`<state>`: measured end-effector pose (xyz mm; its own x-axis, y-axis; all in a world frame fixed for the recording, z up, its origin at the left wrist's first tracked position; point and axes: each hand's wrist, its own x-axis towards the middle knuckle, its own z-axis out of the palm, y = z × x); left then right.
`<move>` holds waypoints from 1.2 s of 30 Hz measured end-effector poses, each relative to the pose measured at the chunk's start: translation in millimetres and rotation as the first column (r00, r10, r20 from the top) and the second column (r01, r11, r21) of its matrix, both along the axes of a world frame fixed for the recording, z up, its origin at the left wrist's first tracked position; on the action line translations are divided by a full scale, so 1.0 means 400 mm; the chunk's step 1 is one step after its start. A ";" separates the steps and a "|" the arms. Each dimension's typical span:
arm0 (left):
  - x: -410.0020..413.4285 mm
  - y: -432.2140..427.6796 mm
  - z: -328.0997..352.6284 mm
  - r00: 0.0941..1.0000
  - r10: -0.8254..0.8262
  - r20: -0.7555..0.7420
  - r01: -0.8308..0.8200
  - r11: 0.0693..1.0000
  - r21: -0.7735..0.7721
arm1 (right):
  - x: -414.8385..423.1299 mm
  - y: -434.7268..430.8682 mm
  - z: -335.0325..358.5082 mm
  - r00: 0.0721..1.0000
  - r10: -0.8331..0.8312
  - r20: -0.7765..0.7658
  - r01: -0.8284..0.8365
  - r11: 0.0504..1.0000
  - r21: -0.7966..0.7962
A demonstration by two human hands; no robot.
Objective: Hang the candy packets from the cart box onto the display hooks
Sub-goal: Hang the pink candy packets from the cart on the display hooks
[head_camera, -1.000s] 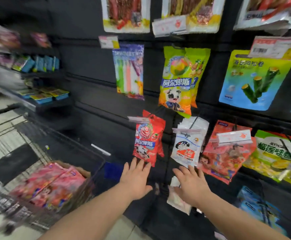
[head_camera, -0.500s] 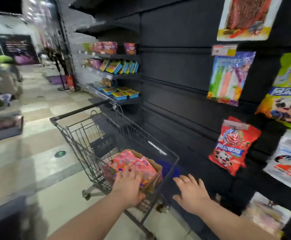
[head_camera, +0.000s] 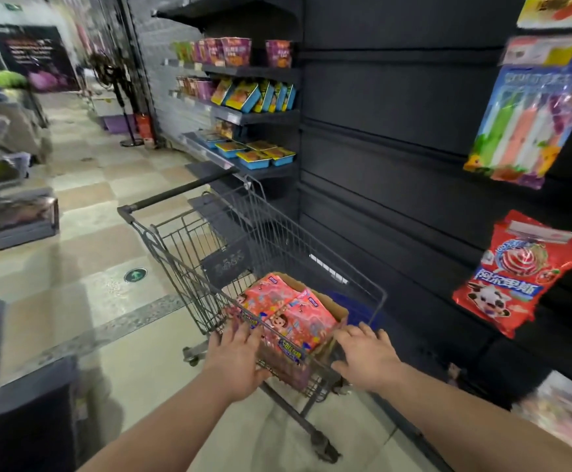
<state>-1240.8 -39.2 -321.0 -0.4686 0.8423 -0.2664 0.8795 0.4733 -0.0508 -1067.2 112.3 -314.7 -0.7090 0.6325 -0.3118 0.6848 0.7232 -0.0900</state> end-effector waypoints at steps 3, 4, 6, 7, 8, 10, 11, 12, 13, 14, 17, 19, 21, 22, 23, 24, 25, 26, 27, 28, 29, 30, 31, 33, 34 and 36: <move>-0.055 0.045 0.001 1.000 0.005 -0.010 -0.005 1.000 -0.017 | -0.063 0.060 -0.025 1.000 0.001 -0.014 -0.001 1.000 -0.023; -0.079 0.066 0.001 1.000 0.010 -0.012 -0.010 1.000 -0.019 | -0.088 0.083 -0.034 1.000 0.006 -0.015 -0.007 1.000 -0.029; -0.129 0.111 0.001 1.000 0.026 -0.013 -0.026 0.999 -0.021 | -0.136 0.130 -0.056 1.000 0.024 -0.012 -0.024 0.999 -0.033; -0.155 0.136 -0.001 0.999 0.032 -0.013 -0.033 0.999 -0.029 | -0.159 0.154 -0.066 0.999 0.030 -0.015 -0.031 0.999 -0.036; -0.181 0.164 -0.002 0.999 0.034 -0.017 -0.034 0.999 -0.041 | -0.182 0.180 -0.076 0.999 0.036 -0.021 -0.037 0.998 -0.042; -0.227 0.222 -0.003 0.999 0.028 -0.031 -0.029 0.998 -0.062 | -0.223 0.228 -0.090 0.999 0.040 -0.020 -0.041 0.997 -0.060; -0.248 0.254 -0.002 0.999 0.026 -0.036 -0.028 0.997 -0.070 | -0.244 0.255 -0.097 0.999 0.038 -0.016 -0.039 0.997 -0.069; -0.266 0.284 0.000 0.999 0.026 -0.037 -0.029 0.997 -0.072 | -0.263 0.281 -0.100 0.999 0.038 -0.009 -0.039 0.996 -0.076; -0.285 0.320 -0.001 0.999 0.028 -0.030 -0.030 0.997 -0.074 | -0.284 0.315 -0.105 0.999 0.041 -0.005 -0.041 0.996 -0.082; -0.300 0.351 -0.003 0.999 0.027 -0.018 -0.028 0.996 -0.081 | -0.302 0.347 -0.111 0.999 0.045 -0.003 -0.046 0.995 -0.088; -0.337 0.423 -0.019 0.999 0.028 0.017 -0.026 0.993 -0.115 | -0.343 0.423 -0.128 0.998 0.063 0.004 -0.062 0.991 -0.118; -0.360 0.460 -0.033 0.999 0.039 0.027 -0.034 0.990 -0.140 | -0.359 0.464 -0.139 0.998 0.067 0.015 -0.064 0.988 -0.143; -0.376 0.489 -0.044 0.998 0.047 0.040 -0.038 0.982 -0.183 | -0.363 0.492 -0.151 0.998 0.061 0.027 -0.056 0.982 -0.178; -0.382 0.501 -0.050 0.998 0.047 0.049 -0.036 0.979 -0.203 | -0.363 0.503 -0.159 0.998 0.054 0.031 -0.047 0.980 -0.192; -0.389 0.512 -0.057 0.997 0.046 0.058 -0.032 0.976 -0.215 | -0.361 0.513 -0.167 0.998 0.049 0.035 -0.041 0.979 -0.199; -0.395 0.524 -0.065 0.997 0.042 0.067 -0.026 0.974 -0.223 | -0.360 0.522 -0.176 0.998 0.042 0.040 -0.033 0.979 -0.201; -0.403 0.536 -0.074 0.997 0.037 0.074 -0.019 0.973 -0.228 | -0.359 0.531 -0.188 0.999 0.029 0.044 -0.020 0.979 -0.204; -0.412 0.547 -0.084 0.996 0.029 0.080 -0.010 0.972 -0.234 | -0.358 0.540 -0.200 0.999 0.014 0.050 -0.003 0.977 -0.212; -0.421 0.558 -0.097 0.996 0.021 0.085 0.001 0.970 -0.242 | -0.357 0.546 -0.209 0.999 -0.003 0.053 0.015 0.974 -0.224; -0.431 0.571 -0.112 0.996 0.009 0.087 0.013 0.968 -0.249 | -0.357 0.551 -0.219 0.998 -0.023 0.051 0.035 0.972 -0.233; -0.441 0.585 -0.129 0.996 -0.004 0.088 0.026 0.966 -0.257 | -0.357 0.555 -0.228 0.998 -0.046 0.048 0.057 0.969 -0.240; -0.452 0.602 -0.147 0.996 -0.016 0.089 0.038 0.965 -0.260 | -0.359 0.557 -0.237 0.997 -0.070 0.045 0.078 0.966 -0.245; -0.464 0.617 -0.167 0.995 -0.026 0.093 0.050 0.963 -0.266 | -0.360 0.558 -0.246 0.995 -0.090 0.049 0.100 0.964 -0.246; -0.490 0.651 -0.204 0.992 -0.055 0.116 0.086 0.955 -0.285 | -0.366 0.561 -0.266 0.989 -0.128 0.080 0.144 0.957 -0.252; -0.504 0.666 -0.222 0.989 -0.077 0.129 0.113 0.949 -0.294 | -0.369 0.560 -0.275 0.983 -0.150 0.103 0.172 0.949 -0.263; -0.534 0.696 -0.254 0.979 -0.138 0.149 0.178 0.937 -0.302 | -0.378 0.557 -0.288 0.969 -0.196 0.150 0.233 0.928 -0.291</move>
